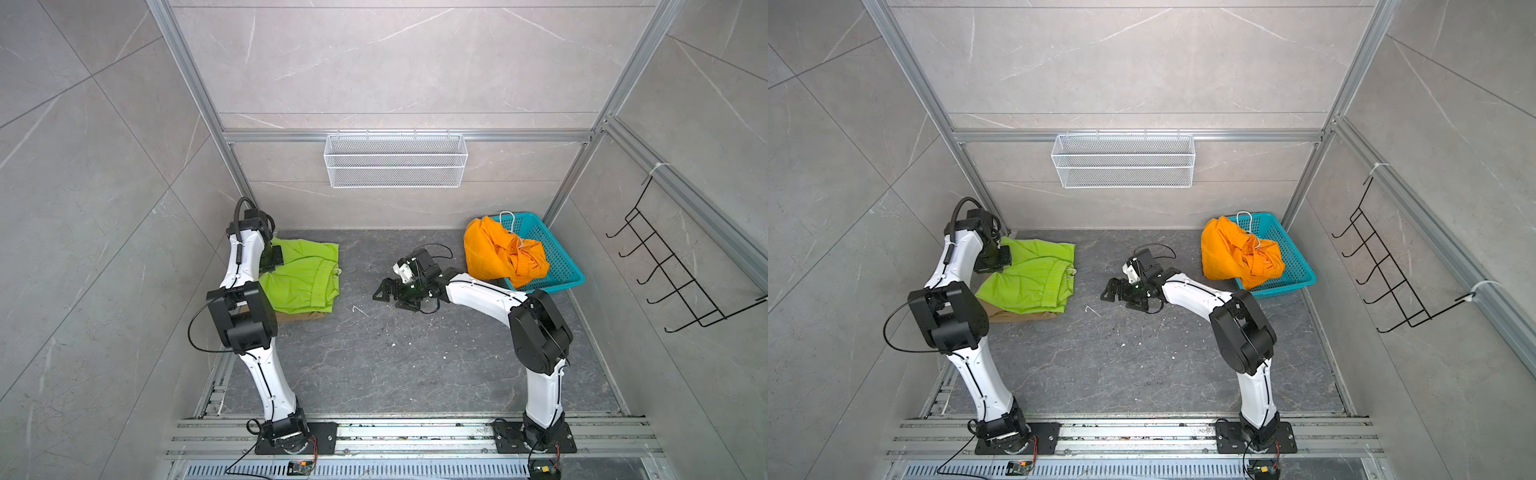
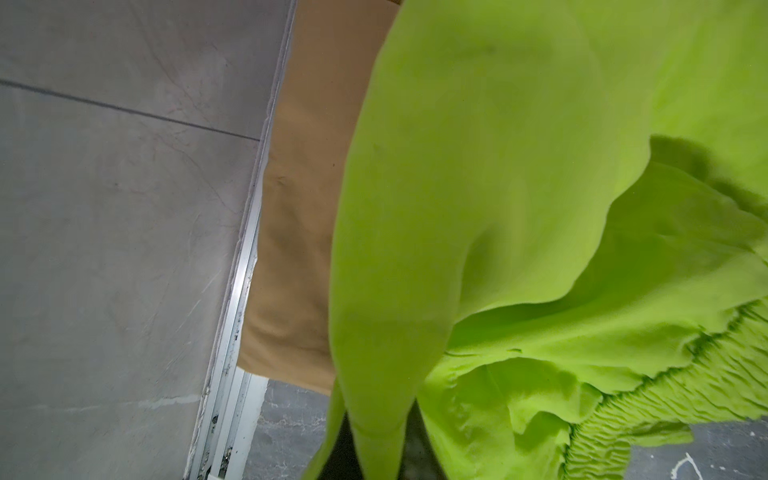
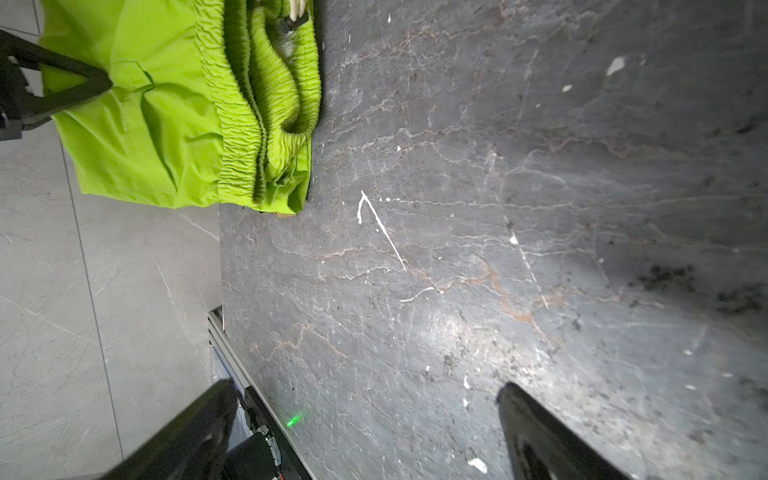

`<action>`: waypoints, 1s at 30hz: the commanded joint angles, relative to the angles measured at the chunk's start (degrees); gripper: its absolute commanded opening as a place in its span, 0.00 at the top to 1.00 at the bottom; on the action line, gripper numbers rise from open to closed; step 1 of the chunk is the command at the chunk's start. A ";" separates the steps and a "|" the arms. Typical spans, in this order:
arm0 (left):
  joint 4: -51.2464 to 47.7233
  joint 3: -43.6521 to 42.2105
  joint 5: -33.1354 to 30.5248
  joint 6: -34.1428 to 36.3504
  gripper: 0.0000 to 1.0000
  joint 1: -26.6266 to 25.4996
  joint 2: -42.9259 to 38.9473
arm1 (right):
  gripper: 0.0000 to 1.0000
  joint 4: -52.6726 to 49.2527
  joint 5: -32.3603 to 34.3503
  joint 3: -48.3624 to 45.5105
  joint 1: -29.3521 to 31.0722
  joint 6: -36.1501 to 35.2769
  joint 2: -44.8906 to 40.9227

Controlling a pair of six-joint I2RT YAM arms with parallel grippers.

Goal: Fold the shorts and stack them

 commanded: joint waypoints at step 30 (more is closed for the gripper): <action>20.20 -14.64 -1.49 -3.31 0.00 -25.27 -24.07 | 0.00 -24.41 19.51 5.26 -20.72 -12.70 -15.23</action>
